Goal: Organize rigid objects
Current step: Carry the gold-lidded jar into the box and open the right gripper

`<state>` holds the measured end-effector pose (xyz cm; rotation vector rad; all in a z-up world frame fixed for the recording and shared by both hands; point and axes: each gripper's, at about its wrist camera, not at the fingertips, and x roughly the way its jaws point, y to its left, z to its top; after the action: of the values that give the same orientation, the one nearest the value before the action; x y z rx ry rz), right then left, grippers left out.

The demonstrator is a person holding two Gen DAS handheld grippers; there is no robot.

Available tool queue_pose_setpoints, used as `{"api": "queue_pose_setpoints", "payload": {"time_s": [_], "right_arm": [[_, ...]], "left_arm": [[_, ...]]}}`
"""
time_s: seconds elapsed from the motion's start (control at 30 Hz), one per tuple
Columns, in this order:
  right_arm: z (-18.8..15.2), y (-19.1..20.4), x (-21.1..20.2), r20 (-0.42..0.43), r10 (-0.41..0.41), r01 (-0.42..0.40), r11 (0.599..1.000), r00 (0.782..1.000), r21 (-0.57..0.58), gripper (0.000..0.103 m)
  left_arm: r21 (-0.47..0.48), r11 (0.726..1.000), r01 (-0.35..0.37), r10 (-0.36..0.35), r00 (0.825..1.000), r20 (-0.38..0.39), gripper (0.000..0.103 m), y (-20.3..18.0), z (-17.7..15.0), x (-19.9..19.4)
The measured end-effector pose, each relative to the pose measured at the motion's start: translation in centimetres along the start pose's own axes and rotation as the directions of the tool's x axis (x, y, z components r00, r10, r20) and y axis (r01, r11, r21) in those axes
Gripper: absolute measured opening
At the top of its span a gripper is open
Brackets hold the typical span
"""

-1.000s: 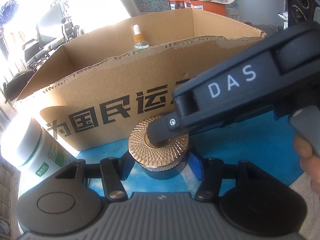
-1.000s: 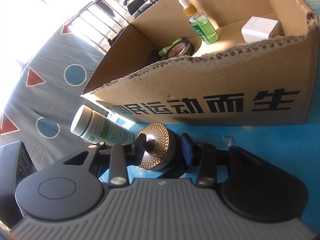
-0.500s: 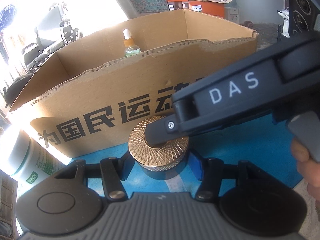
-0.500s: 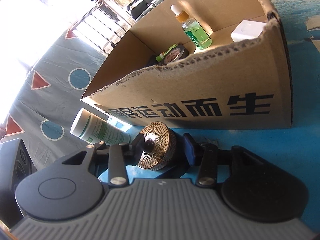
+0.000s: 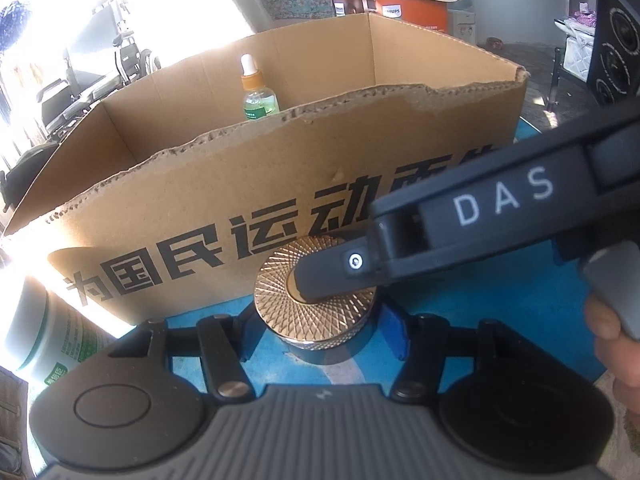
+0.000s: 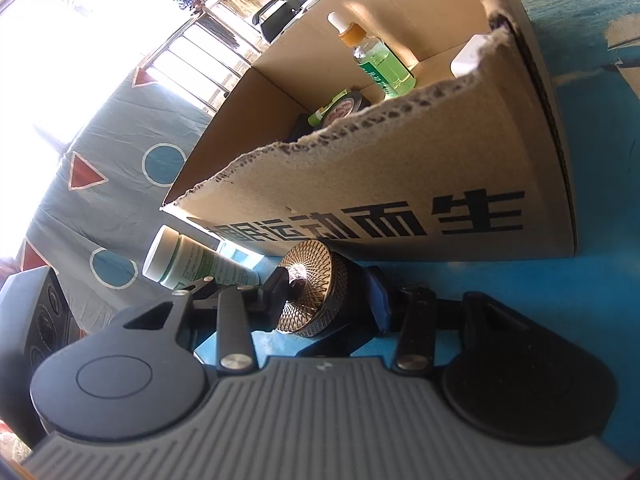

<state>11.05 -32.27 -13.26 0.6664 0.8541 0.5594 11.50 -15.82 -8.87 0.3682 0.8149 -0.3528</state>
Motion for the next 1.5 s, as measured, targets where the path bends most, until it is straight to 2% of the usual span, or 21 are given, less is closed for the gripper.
{"api": "queue_pose_setpoints", "payload": {"time_s": [0.47, 0.73, 0.97, 1.13, 1.23, 1.4, 1.5], "right_arm": [[-0.1, 1.8, 0.2, -0.02, -0.041, 0.041, 0.999, 0.999, -0.002, 0.044], [-0.8, 6.1, -1.3, 0.016, -0.096, 0.097, 0.993, 0.995, -0.074, 0.044], [-0.2, 11.1, -4.0, 0.086, -0.111, 0.124, 0.978, 0.99, -0.169, 0.044], [2.4, 14.6, -5.7, 0.142, -0.099, 0.132, 0.96, 0.985, -0.245, 0.044], [4.9, 16.5, -5.8, 0.16, -0.099, 0.142, 0.946, 0.982, -0.29, 0.044], [9.5, 17.5, -4.6, 0.142, -0.117, 0.157, 0.935, 0.983, -0.317, 0.045], [12.4, 16.6, -2.8, 0.087, -0.138, 0.158, 0.94, 0.987, -0.303, 0.045]], "left_arm": [[-0.037, 0.999, 0.025, -0.023, 0.999, 0.047, 0.058, 1.0, -1.1, -1.0], [-0.05, 0.997, 0.052, -0.046, 0.992, 0.121, 0.057, 2.0, -1.6, -4.4], [-0.053, 0.997, 0.053, -0.039, 0.972, 0.23, 0.057, 3.2, -0.6, -8.8], [-0.064, 0.997, 0.039, -0.018, 0.956, 0.294, 0.057, 4.6, 2.2, -11.1], [-0.088, 0.995, 0.049, -0.02, 0.951, 0.307, 0.057, 5.8, 4.5, -11.6], [-0.127, 0.989, 0.076, -0.038, 0.96, 0.278, 0.057, 7.8, 8.2, -10.2], [-0.174, 0.978, 0.112, -0.074, 0.974, 0.212, 0.057, 9.5, 9.8, -7.8]]}}
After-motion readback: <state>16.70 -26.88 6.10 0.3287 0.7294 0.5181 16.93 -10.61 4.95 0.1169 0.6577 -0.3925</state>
